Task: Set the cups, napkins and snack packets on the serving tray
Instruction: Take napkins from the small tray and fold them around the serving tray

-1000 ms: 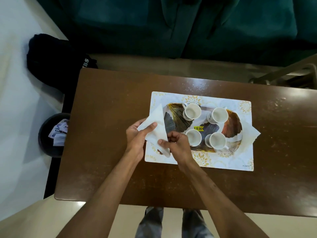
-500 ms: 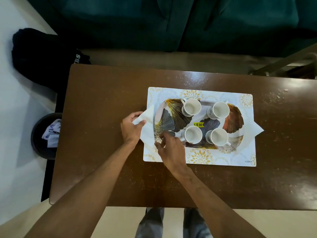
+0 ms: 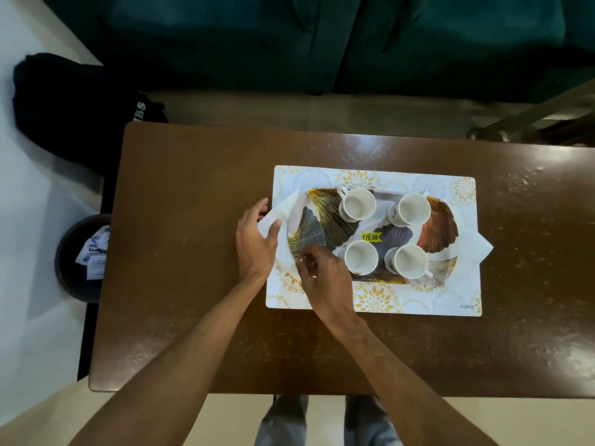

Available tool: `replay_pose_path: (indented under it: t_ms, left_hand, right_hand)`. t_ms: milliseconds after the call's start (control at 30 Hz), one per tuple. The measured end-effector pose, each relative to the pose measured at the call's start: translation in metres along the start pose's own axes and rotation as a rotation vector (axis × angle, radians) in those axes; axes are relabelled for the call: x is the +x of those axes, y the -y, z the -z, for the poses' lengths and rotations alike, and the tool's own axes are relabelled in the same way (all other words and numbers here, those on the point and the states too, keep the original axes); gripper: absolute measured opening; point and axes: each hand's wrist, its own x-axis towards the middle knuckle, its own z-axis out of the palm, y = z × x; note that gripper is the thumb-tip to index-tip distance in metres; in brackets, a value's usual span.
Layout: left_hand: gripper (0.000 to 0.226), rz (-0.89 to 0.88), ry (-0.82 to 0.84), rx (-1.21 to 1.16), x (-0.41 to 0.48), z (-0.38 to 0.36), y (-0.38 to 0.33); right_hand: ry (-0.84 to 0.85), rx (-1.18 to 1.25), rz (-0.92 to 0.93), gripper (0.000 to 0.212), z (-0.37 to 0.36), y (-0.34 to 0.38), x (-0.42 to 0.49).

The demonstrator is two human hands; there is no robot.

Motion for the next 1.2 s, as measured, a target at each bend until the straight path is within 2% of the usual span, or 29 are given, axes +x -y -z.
replay_pose_path:
  t_ms: [67, 200, 400, 467, 567, 700, 800, 1200]
  left_hand:
    - [0.046, 0.012, -0.009, 0.052, -0.007, 0.005, 0.006]
    - [0.033, 0.013, -0.009, 0.020, -0.007, 0.005, 0.006]
    - [0.043, 0.038, 0.032, 0.041, 0.005, -0.004, -0.001]
    - [0.055, -0.004, 0.043, 0.175, 0.002, -0.001, 0.001]
    - [0.073, -0.199, 0.078, 0.508, -0.003, 0.007, 0.007]
    - [0.092, -0.361, 0.293, 0.741, 0.002, 0.012, 0.013]
    - [0.094, -0.347, 0.375, 0.775, 0.008, 0.011, 0.018]
    - [0.099, -0.231, 0.376, 0.717, 0.003, 0.004, 0.019]
  right_hand:
    - [-0.005, 0.020, -0.002, 0.015, -0.002, 0.000, -0.001]
    - [0.022, 0.053, 0.009, 0.016, -0.005, -0.001, -0.001]
    - [0.025, 0.068, 0.041, 0.013, 0.000, -0.007, 0.001]
    - [0.023, 0.056, 0.048, 0.013, 0.001, -0.007, 0.002]
    - [0.013, 0.012, 0.053, 0.015, 0.002, -0.006, 0.003]
    - [0.034, 0.024, 0.052, 0.017, 0.001, -0.007, 0.004]
    - [0.040, 0.043, 0.066, 0.018, 0.001, -0.010, 0.002]
    - [0.019, 0.115, 0.063, 0.020, 0.004, -0.013, -0.004]
